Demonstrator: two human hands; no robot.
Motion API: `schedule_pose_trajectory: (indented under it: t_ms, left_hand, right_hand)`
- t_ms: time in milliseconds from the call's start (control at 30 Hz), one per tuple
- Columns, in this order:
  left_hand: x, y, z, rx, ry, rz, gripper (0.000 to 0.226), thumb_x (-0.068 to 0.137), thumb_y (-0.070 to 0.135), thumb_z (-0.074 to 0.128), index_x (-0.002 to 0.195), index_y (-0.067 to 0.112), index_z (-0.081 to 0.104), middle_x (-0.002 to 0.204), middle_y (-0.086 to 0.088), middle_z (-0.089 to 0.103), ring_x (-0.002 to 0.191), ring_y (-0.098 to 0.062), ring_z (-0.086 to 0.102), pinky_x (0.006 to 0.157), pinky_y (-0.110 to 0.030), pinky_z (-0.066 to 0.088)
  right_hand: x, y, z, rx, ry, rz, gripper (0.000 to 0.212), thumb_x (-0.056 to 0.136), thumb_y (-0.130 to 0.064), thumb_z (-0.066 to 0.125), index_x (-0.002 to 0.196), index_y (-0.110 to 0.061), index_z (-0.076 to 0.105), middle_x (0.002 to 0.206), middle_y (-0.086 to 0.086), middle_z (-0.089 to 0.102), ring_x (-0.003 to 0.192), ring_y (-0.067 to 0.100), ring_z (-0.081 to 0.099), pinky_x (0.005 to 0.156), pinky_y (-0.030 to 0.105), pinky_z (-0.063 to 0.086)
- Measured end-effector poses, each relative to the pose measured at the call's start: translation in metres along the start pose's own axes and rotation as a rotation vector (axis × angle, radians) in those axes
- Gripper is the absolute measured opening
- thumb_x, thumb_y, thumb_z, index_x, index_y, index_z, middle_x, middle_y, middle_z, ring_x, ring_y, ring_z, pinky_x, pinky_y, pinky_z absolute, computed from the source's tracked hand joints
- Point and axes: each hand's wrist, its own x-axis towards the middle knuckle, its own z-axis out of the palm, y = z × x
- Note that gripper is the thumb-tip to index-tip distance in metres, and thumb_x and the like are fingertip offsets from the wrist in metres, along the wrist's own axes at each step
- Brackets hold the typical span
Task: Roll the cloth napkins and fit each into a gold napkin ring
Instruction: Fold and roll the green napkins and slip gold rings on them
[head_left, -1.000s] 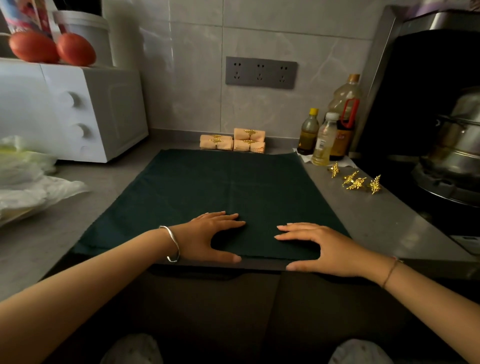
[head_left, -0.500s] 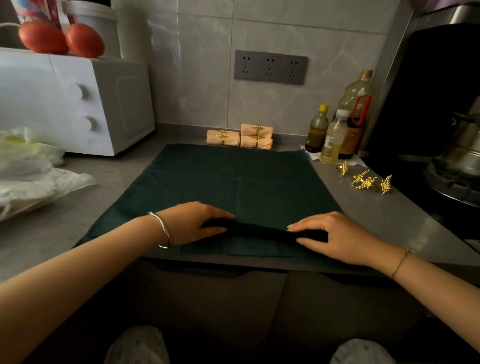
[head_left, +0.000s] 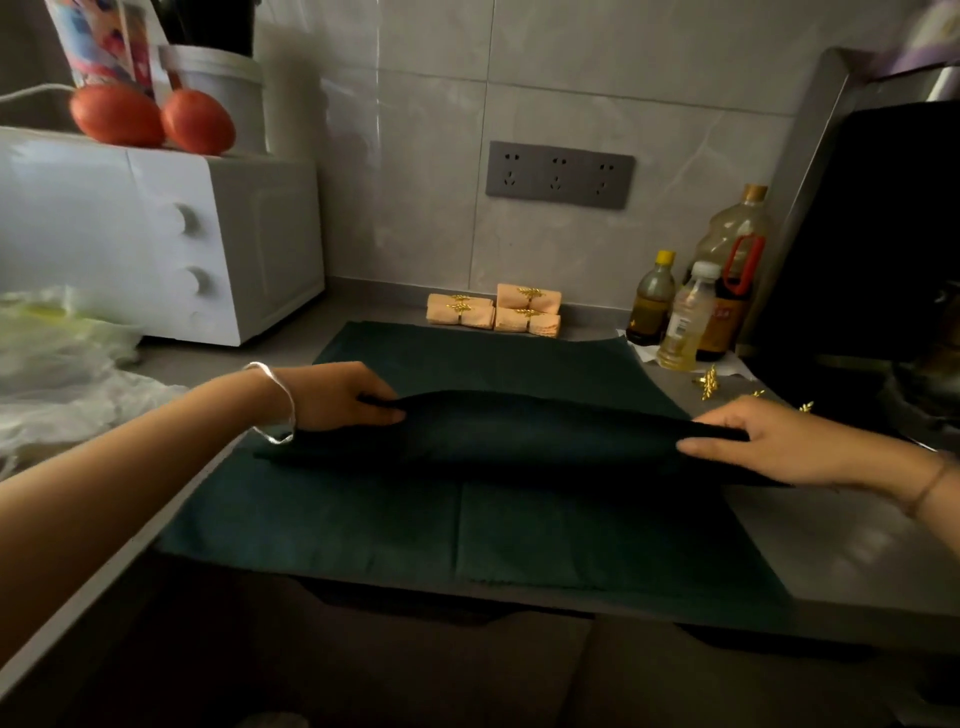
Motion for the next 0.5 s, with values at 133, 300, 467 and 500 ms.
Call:
schedule_pose_trajectory:
  t_ms: [133, 300, 467, 500]
  left_hand:
    - [0.006, 0.018, -0.017, 0.011, -0.300, -0.157, 0.011, 0.088, 0.042, 0.055, 0.093, 0.034, 0.061, 0.097, 0.013, 0.064, 0.087, -0.002, 0.060, 0.085, -0.018, 0.045]
    - [0.018, 0.017, -0.031, -0.194, -0.510, -0.206, 0.022, 0.083, 0.032, 0.064, 0.103, 0.021, 0.065, 0.101, 0.003, 0.071, 0.092, -0.014, 0.068, 0.084, -0.026, 0.053]
    - [0.060, -0.010, -0.036, -0.124, -0.290, -0.103, 0.020, 0.081, 0.038, 0.065, 0.097, 0.027, 0.069, 0.096, 0.007, 0.072, 0.087, -0.007, 0.068, 0.085, -0.022, 0.052]
    - [0.072, -0.018, -0.036, -0.077, -0.209, -0.087, 0.014, 0.083, 0.037, 0.064, 0.093, 0.030, 0.070, 0.090, 0.011, 0.070, 0.081, -0.002, 0.066, 0.080, -0.017, 0.050]
  right_hand:
    - [-0.007, -0.001, -0.022, -0.034, -0.224, 0.228, 0.033, 0.077, -0.042, 0.060, 0.095, -0.015, 0.066, 0.088, 0.001, 0.071, 0.079, 0.008, 0.067, 0.067, 0.014, 0.050]
    - [-0.004, 0.006, -0.039, 0.115, -0.471, 0.357, 0.057, 0.066, -0.051, 0.073, 0.105, -0.011, 0.060, 0.095, -0.005, 0.073, 0.085, 0.011, 0.070, 0.070, 0.019, 0.053]
    - [0.050, 0.030, -0.042, 0.110, -0.133, 0.234, 0.035, 0.074, -0.042, 0.063, 0.103, -0.021, 0.067, 0.098, -0.009, 0.073, 0.091, 0.009, 0.069, 0.081, 0.023, 0.053]
    - [0.064, 0.037, -0.041, 0.096, -0.078, 0.215, 0.032, 0.076, -0.043, 0.061, 0.102, -0.025, 0.068, 0.097, -0.011, 0.073, 0.090, 0.007, 0.069, 0.083, 0.024, 0.052]
